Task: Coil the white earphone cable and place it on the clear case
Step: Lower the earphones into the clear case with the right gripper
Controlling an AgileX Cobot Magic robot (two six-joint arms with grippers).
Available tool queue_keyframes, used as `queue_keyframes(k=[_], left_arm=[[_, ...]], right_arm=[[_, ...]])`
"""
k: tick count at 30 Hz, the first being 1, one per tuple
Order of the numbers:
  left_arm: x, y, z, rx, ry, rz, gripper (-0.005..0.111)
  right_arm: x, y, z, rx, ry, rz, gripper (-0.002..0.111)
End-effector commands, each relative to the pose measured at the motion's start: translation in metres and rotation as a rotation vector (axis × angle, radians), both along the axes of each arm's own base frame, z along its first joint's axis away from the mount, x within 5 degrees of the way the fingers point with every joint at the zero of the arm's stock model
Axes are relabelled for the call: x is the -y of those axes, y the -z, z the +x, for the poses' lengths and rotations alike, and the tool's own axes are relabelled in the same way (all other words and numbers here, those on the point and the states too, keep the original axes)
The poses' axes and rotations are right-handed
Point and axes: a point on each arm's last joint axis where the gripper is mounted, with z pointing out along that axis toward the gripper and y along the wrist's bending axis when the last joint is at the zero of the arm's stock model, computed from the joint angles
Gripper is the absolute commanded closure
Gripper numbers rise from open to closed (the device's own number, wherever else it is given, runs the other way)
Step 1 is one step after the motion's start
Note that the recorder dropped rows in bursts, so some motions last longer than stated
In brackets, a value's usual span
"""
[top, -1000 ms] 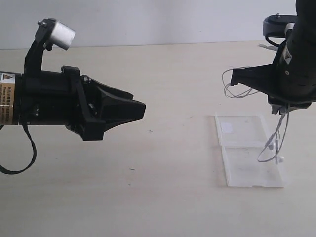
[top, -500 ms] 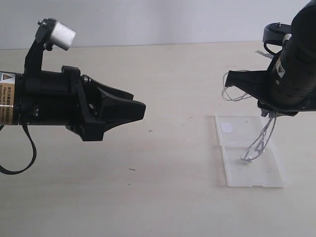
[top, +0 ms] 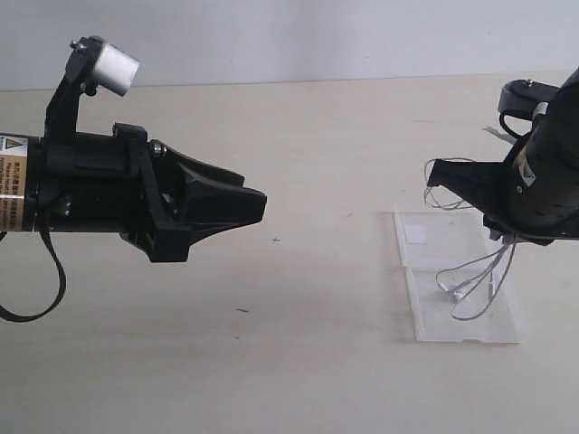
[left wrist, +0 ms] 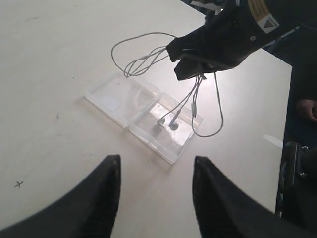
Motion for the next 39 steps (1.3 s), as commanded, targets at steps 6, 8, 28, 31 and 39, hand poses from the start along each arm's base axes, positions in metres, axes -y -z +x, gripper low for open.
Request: queue_keyframes(k=[6, 8, 28, 31, 39], left_arm=[[-0.001, 0.002, -0.002, -0.013, 0.002, -0.008, 0.061], [-0.001, 0.002, -0.002, -0.013, 0.001, -0.009, 0.061], [-0.001, 0.002, -0.002, -0.013, 0.001, -0.009, 0.061], [-0.001, 0.002, -0.002, -0.013, 0.001, -0.009, 0.061], [-0.001, 0.002, -0.002, -0.013, 0.001, -0.009, 0.061]], right_arm=[[-0.001, 0.025, 0.011, -0.017, -0.006, -0.044, 0.099], [-0.006, 0.031, 0.015, -0.005, -0.018, -0.009, 0.099], [-0.003, 0.061, 0.019, -0.097, -0.034, -0.106, 0.099], [-0.003, 0.061, 0.019, -0.097, -0.032, -0.105, 0.097], [-0.003, 0.060, 0.020, -0.088, -0.032, -0.113, 0.060]])
